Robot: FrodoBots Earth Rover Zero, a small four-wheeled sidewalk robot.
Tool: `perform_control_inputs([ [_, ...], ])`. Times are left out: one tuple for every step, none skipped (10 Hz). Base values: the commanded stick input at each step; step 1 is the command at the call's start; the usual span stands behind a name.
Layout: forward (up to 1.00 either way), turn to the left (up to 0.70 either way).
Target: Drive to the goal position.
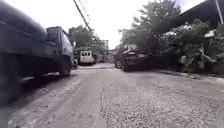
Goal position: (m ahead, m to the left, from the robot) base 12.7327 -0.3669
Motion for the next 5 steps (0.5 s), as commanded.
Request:
perform_control_inputs([
  [1.00,0.00],
  [1.00,0.00],
  [1.00,0.00],
  [1.00,0.00],
  [1.00,0.05],
])
